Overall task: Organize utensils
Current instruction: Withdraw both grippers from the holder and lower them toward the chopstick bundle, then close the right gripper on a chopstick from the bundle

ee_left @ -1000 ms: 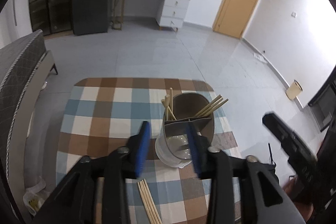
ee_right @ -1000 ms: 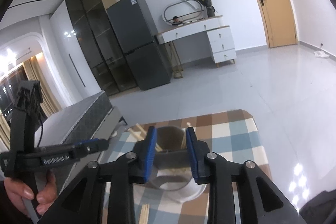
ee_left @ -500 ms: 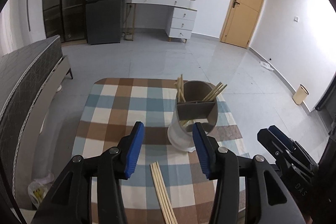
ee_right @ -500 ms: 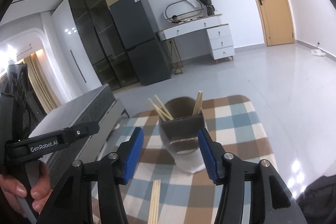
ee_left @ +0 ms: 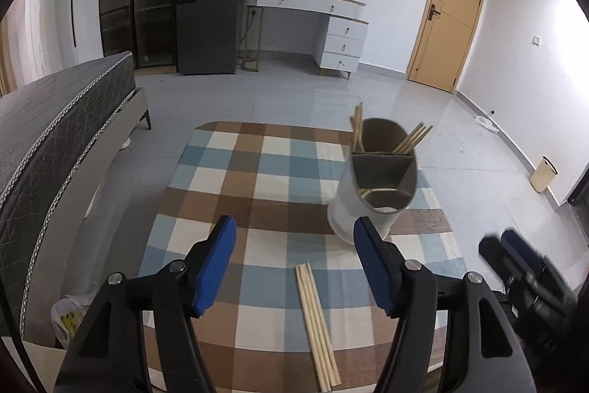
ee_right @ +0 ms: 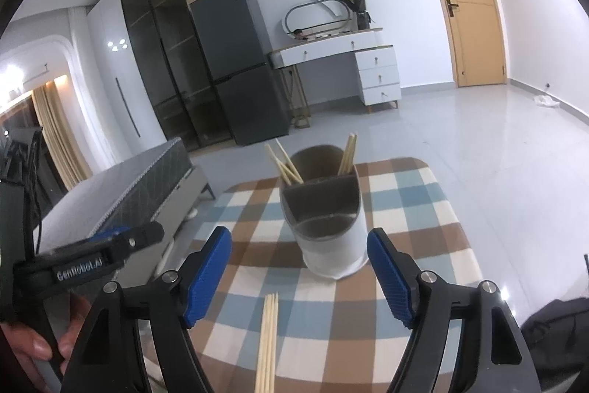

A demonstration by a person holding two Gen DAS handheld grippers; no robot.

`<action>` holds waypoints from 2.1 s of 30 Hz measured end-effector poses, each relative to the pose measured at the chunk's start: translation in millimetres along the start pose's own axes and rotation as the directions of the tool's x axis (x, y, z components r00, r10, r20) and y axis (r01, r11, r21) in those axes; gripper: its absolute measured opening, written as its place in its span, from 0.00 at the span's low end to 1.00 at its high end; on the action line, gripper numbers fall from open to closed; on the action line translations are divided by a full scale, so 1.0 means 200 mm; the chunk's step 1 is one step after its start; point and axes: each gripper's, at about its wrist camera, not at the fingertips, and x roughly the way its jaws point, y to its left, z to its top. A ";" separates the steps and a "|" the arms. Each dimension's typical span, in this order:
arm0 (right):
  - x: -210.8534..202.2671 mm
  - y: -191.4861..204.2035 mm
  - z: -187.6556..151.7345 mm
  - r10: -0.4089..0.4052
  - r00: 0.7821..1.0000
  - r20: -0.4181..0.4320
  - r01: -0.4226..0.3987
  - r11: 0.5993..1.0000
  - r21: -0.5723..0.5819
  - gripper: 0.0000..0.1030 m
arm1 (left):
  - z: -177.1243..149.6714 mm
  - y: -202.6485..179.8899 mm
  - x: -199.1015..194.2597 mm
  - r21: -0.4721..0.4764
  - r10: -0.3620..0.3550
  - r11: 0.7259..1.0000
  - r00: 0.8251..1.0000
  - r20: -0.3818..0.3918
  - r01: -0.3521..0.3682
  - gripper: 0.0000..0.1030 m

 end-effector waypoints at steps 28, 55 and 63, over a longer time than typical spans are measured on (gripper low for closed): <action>0.59 0.06 -0.29 -0.017 0.924 -0.382 -0.002 0.999 -0.049 0.74 | -0.13 0.32 0.48 -0.164 0.036 0.984 0.976 -0.213 -0.072 0.72; 0.94 0.25 -0.44 -0.160 0.782 -0.602 -0.011 0.963 -0.270 0.22 | -0.03 0.59 0.49 -0.377 -0.013 0.923 0.975 -0.222 -0.073 0.72; 1.03 0.32 -0.42 -0.205 0.777 -0.595 0.000 0.945 -0.326 0.22 | -0.01 0.64 0.45 -0.406 -0.008 0.911 0.979 -0.204 -0.077 0.72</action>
